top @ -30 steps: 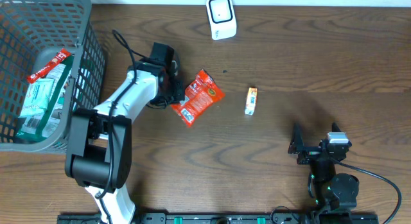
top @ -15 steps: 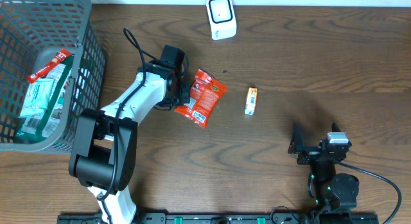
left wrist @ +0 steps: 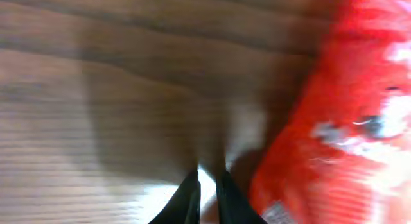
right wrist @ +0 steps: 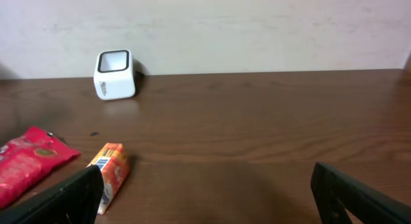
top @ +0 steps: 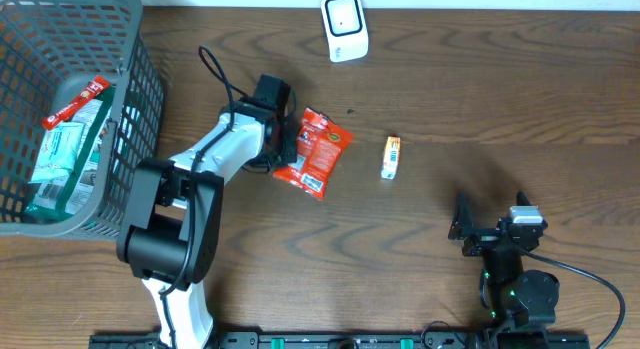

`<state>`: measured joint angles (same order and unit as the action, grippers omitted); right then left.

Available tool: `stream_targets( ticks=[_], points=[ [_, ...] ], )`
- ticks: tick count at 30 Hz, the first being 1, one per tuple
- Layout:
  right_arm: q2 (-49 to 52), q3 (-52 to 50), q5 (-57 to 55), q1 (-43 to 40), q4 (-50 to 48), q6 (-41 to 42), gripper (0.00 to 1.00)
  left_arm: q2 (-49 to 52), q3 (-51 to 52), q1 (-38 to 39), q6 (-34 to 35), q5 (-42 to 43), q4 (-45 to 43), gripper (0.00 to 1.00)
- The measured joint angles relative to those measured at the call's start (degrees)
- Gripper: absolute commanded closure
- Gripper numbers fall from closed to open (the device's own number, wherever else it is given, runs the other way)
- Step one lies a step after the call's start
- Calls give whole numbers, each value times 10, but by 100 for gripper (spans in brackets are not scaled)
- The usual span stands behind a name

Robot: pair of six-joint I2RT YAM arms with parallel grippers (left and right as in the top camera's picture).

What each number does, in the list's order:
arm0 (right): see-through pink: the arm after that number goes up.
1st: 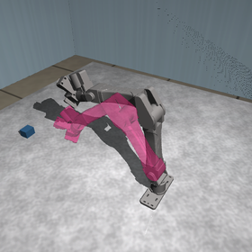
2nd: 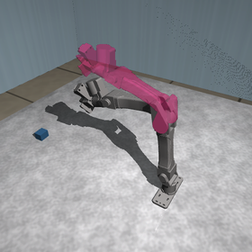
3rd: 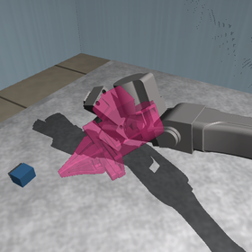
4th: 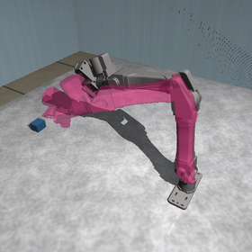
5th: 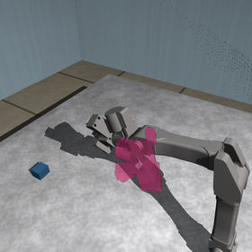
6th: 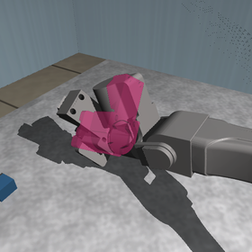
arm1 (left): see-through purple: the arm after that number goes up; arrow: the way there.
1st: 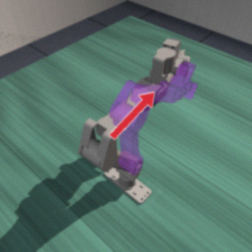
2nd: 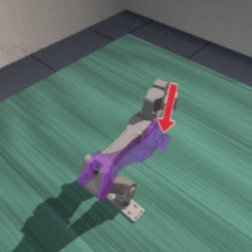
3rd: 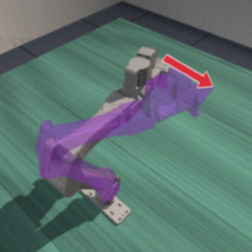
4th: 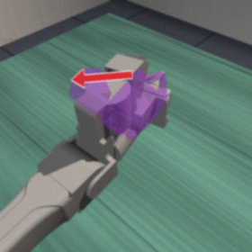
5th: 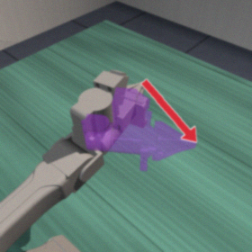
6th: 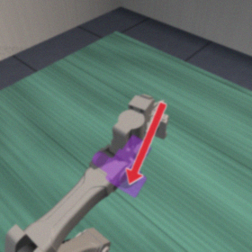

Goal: Scan the item barcode
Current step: 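Place the red bag beside the orange packet and open the left gripper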

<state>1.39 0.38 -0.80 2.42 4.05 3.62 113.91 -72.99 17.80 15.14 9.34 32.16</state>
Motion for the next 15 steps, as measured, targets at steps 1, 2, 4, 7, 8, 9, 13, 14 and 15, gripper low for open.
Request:
stream_targets(
  ticks=[1, 2, 4, 7, 8, 9, 13, 14, 15],
  points=[
    [0, 0, 0, 0, 0, 0, 1, 0, 0, 1, 0, 13, 0, 87],
    [0, 0, 0, 0, 0, 0, 1, 0, 0, 3, 0, 21, 0, 87],
    [0, 0, 0, 0, 0, 0, 1, 0, 1, 12, 0, 35, 0, 87],
    [0, 0, 0, 0, 0, 0, 1, 0, 2, 32, 0, 47, -9, 87],
    [0, 0, 0, 0, 0, 0, 1, 0, 2, 39, 0, 50, -14, 86],
    [0, 0, 0, 0, 0, 0, 1, 0, 2, 45, 0, 53, -20, 86],
    [0, 0, 0, 0, 0, 0, 1, 0, 2, 65, 1, 58, -37, 85],
    [0, 0, 0, 0, 0, 0, 1, 0, 2, 68, 3, 58, -41, 85],
    [0, 0, 0, 0, 0, 0, 1, 0, 2, 71, 6, 58, -42, 85]
  ],
)
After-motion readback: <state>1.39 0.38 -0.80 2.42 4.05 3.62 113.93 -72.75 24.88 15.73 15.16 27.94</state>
